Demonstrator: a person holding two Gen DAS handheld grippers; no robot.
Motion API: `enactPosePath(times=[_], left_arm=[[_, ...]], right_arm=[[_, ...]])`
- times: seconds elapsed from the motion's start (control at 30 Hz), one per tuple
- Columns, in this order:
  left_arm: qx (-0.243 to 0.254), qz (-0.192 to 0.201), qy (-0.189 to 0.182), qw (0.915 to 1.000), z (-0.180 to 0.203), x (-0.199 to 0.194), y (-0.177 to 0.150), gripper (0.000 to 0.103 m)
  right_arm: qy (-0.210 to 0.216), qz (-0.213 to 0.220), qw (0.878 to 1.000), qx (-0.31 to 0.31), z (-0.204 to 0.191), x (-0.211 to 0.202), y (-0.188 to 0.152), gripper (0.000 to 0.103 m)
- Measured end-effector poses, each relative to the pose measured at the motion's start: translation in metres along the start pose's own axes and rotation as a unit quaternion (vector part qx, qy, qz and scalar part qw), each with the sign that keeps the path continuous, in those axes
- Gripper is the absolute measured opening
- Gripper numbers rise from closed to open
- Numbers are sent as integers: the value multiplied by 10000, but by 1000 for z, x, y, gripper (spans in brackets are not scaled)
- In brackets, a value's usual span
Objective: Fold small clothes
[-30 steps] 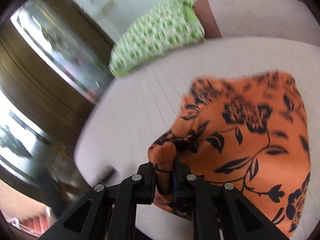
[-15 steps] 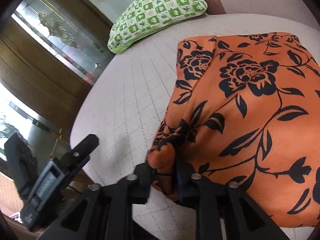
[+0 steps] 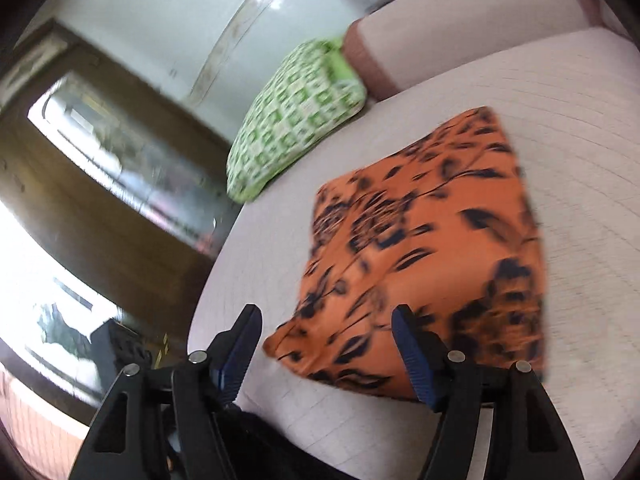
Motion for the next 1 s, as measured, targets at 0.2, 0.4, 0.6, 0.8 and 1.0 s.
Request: enactPosePath(times=[0.2, 0.4, 0.6, 0.8, 1.0], left_arm=[[-332, -522, 163, 9979, -16, 20, -14, 20], [290, -39, 320, 9991, 5, -17, 14, 47], [728, -249, 10, 9970, 43, 19, 74, 63], [528, -1036, 164, 9931, 24, 80, 72, 20], [557, -950, 202, 9937, 25, 77, 69, 30]], right_arm=[[152, -311, 9980, 520, 31, 14, -6, 72], [371, -231, 9981, 430, 31, 5, 2, 73], [597, -108, 9963, 608, 38, -3, 8, 75], [754, -61, 9950, 654, 48, -8, 14, 75], [878, 30, 9931, 772, 52, -17, 26, 76]])
Point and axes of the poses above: each gripper's, at about its wrist camera, not at the fingertips, and x roughly the way its jaws point, z to its right, y to its top, the point moved 7 cm from there along x, roughly the way its jaws point, and after that the axes turned 5 degrees about -z, right-handed, at the moved point
